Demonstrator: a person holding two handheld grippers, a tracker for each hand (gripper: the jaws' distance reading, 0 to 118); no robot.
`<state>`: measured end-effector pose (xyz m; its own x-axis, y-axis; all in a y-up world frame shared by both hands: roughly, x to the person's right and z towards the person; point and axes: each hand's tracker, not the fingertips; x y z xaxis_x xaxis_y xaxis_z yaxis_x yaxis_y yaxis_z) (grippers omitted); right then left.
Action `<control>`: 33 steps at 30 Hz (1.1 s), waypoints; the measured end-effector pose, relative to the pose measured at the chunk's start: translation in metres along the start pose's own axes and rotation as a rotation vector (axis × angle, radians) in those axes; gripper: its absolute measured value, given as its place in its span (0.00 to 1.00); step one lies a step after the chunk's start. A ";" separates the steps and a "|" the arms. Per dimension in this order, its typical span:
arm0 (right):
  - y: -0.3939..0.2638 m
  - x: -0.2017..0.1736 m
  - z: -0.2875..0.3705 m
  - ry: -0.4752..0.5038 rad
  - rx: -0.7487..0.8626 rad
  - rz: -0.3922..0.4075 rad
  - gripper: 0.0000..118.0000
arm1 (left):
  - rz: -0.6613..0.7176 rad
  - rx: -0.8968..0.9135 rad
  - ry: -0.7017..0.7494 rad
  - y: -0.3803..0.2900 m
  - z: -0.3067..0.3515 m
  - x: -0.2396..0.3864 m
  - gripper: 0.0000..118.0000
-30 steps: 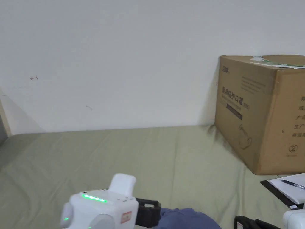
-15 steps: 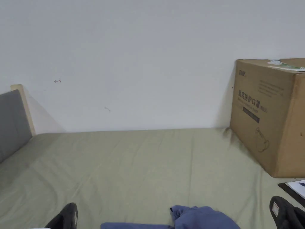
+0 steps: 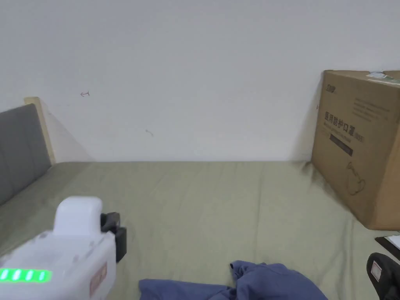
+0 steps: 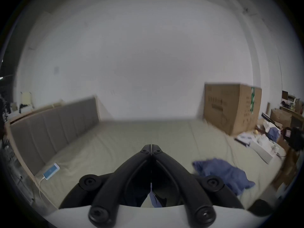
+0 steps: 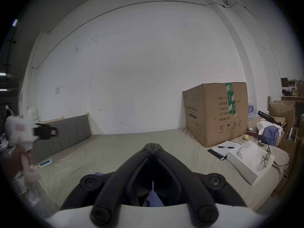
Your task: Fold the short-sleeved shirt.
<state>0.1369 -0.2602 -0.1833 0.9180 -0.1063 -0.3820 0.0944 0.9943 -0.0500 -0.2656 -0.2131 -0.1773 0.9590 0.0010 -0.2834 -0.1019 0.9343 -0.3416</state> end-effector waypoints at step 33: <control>-0.048 0.027 -0.156 0.066 -0.305 -0.022 0.00 | 0.090 -0.665 -0.217 -0.125 -0.229 -0.019 0.04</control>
<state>0.0969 -0.3121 -0.3348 0.8891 -0.1384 -0.4364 -0.0149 0.9440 -0.3297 -0.3317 -0.4112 -0.3349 0.9634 0.2036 -0.1746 -0.2567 0.5112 -0.8203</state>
